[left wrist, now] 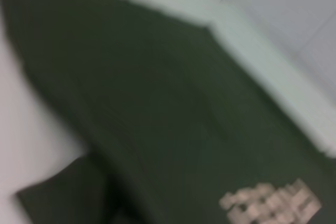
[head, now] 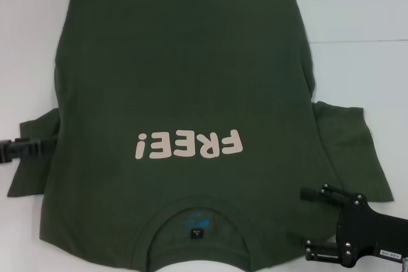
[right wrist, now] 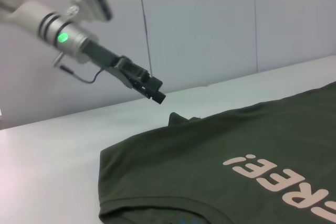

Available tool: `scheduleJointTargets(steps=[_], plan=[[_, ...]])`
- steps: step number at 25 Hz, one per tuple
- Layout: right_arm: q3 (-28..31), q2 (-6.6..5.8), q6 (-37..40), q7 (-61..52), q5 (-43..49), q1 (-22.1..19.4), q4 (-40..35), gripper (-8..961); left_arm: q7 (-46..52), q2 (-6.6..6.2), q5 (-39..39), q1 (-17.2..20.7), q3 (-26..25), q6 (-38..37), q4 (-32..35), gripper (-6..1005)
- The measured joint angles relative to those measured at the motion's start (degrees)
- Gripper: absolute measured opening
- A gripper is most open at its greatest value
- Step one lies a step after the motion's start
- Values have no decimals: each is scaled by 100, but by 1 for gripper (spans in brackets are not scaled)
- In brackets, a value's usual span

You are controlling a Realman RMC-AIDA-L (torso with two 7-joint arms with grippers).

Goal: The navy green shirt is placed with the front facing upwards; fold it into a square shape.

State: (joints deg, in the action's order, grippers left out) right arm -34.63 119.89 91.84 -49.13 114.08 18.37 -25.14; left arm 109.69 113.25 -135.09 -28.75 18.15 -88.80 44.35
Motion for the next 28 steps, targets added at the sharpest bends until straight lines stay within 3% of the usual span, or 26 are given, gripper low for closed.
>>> scheduleJointTargets(steps=[3, 6, 10, 15, 28], plan=[[-18, 0, 2, -3, 1, -5, 0, 899, 454, -242, -1079, -538, 66, 24, 28, 884], [-20, 0, 8, -28, 6, -8, 8, 899, 544, -331, -1719, -866, 256, 103, 48, 885], [-8, 0, 13, -23, 6, -15, 73, 899, 768, -333, -1968, -961, 567, 487, 159, 885], [-14, -1, 17, -21, 2, -29, 102, 899, 1156, -242, -2087, -849, 782, 1029, 132, 884], [20, 0, 17, -31, 25, -44, 140, 898, 1267, -115, -1886, -756, 774, 1573, -255, 884]])
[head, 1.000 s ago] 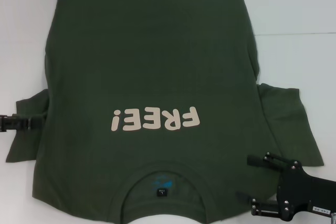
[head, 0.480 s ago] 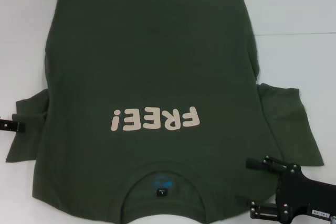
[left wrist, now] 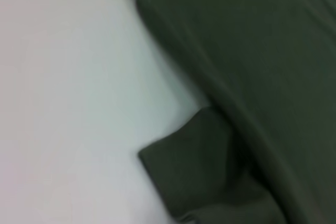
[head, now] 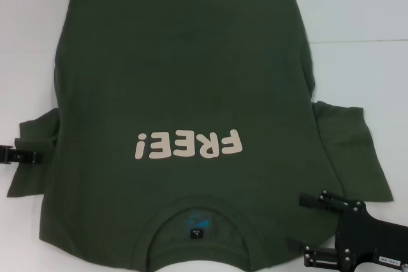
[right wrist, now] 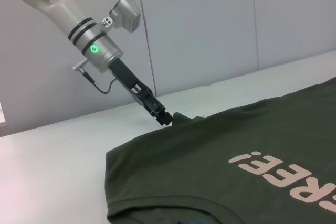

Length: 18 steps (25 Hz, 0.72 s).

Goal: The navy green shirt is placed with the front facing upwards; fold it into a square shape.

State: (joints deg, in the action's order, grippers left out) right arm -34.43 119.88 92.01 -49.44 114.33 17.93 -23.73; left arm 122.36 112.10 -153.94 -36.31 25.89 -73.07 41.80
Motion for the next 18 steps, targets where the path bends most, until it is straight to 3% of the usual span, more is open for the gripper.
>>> scheduleJointTargets(steps=[18], plan=[[-6, 0, 2, -14, 2, -18, 1, 898, -110, 64, 234, -1, 44, 286, -159, 885]])
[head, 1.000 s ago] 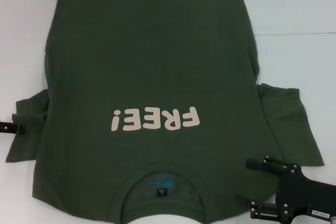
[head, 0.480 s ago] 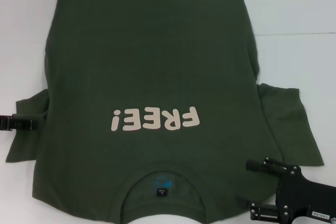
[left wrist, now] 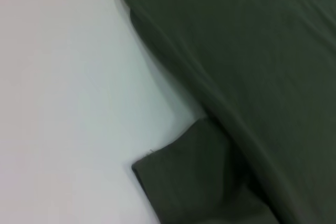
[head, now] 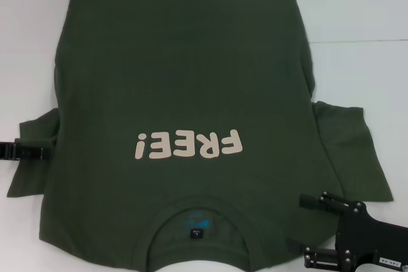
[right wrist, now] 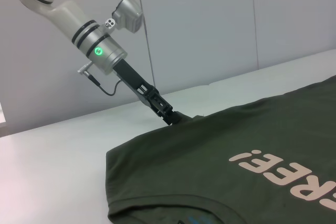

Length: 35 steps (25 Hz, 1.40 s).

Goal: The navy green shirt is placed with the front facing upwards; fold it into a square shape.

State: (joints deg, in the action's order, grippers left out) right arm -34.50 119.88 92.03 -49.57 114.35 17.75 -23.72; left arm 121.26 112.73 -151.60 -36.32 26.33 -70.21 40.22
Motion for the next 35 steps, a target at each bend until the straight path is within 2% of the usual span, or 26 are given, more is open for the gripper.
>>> scheduleJointTargets(steps=[27, 33, 35], plan=[[4, 0, -54, 2, -25, 14, -1, 898, 3, 3, 177, -94, -2, -7, -181, 884], [7, 0, -65, 3, -27, 31, -1, 899, 3, 3, 202, -95, -33, 61, -166, 823], [16, 0, -67, 3, -27, 37, -1, 899, 6, 3, 208, -95, -36, 125, -168, 720]])
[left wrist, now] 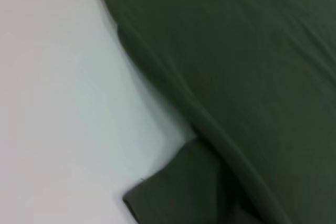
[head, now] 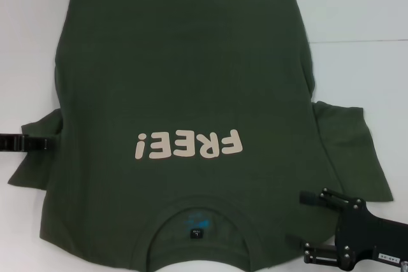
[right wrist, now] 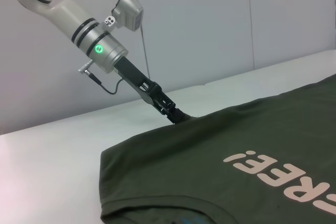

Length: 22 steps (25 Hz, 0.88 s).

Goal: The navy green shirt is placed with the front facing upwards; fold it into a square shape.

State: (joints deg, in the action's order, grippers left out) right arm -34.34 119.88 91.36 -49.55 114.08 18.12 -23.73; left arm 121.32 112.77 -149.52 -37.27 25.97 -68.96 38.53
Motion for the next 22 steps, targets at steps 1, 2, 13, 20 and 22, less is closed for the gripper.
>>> scheduleJointTargets(steps=[1, 2, 13, 20, 22], plan=[[2, 0, -1, 0, 0, 2, 0, 899, 0, 0, 0, 0, 0, 0, 0, 669], [4, 0, -1, 0, 0, 2, 0, 899, 2, 12, 4, 0, 9, 84, -14, 618], [16, 0, -14, -3, 1, 9, 0, 898, -131, 153, -4, 13, 109, 310, -17, 300], [24, 0, -13, -10, 1, 3, 0, 898, -253, 211, 5, 46, 9, 321, 45, 121], [24, 0, -13, -11, 0, 8, 0, 898, -321, 212, 27, 70, 4, 322, 81, 91]])
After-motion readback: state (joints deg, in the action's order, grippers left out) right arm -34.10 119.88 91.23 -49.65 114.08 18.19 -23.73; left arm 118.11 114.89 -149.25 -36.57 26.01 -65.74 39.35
